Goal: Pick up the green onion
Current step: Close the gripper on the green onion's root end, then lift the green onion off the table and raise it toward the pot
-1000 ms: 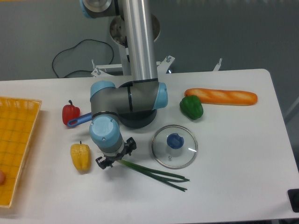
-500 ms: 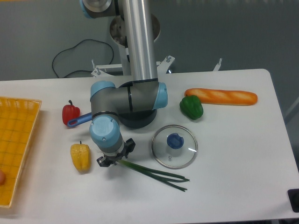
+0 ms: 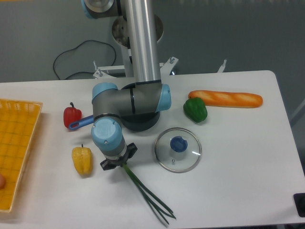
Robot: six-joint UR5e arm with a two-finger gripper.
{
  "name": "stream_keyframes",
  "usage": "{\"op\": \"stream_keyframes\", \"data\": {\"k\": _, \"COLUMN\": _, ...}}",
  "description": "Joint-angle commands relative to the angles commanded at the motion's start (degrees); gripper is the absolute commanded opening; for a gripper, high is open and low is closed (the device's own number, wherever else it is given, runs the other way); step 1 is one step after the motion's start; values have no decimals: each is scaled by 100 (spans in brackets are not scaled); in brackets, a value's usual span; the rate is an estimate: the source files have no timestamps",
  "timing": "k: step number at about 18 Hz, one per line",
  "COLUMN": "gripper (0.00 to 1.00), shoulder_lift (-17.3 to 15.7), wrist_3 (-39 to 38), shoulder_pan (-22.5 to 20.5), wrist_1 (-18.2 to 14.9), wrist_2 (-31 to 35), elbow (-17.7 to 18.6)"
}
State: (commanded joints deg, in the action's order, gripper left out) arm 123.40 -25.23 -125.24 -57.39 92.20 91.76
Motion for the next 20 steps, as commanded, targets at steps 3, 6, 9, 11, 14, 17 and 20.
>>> {"op": "stream_keyframes", "data": {"k": 3, "gripper": 10, "shoulder_lift": -96, "wrist_3": 70, "shoulder_pan": 0, "wrist_1": 0, "wrist_2": 9, "elbow": -26}}
{"op": "stream_keyframes", "data": {"k": 6, "gripper": 10, "shoulder_lift": -255, "wrist_3": 798, "shoulder_pan": 0, "wrist_1": -9, "wrist_2": 0, "elbow": -26}}
{"op": "stream_keyframes", "data": {"k": 9, "gripper": 9, "shoulder_lift": -343, "wrist_3": 1002, "shoulder_pan": 9, "wrist_1": -18, "wrist_2": 0, "elbow": -44}}
{"op": "stream_keyframes", "data": {"k": 11, "gripper": 9, "shoulder_lift": -396, "wrist_3": 1238, "shoulder_pan": 9, "wrist_1": -166, "wrist_2": 18, "elbow": -166}}
{"op": "stream_keyframes", "data": {"k": 14, "gripper": 9, "shoulder_lift": -413, "wrist_3": 1590, "shoulder_pan": 44, "wrist_1": -378, "wrist_2": 35, "elbow": -421}}
{"op": "stream_keyframes", "data": {"k": 17, "gripper": 9, "shoulder_lift": -422, "wrist_3": 2011, "shoulder_pan": 79, "wrist_1": -387, "wrist_2": 44, "elbow": -641}}
{"op": "stream_keyframes", "data": {"k": 20, "gripper": 9, "shoulder_lift": -440, "wrist_3": 2731, "shoulder_pan": 79, "wrist_1": -395, "wrist_2": 70, "elbow": -668}}
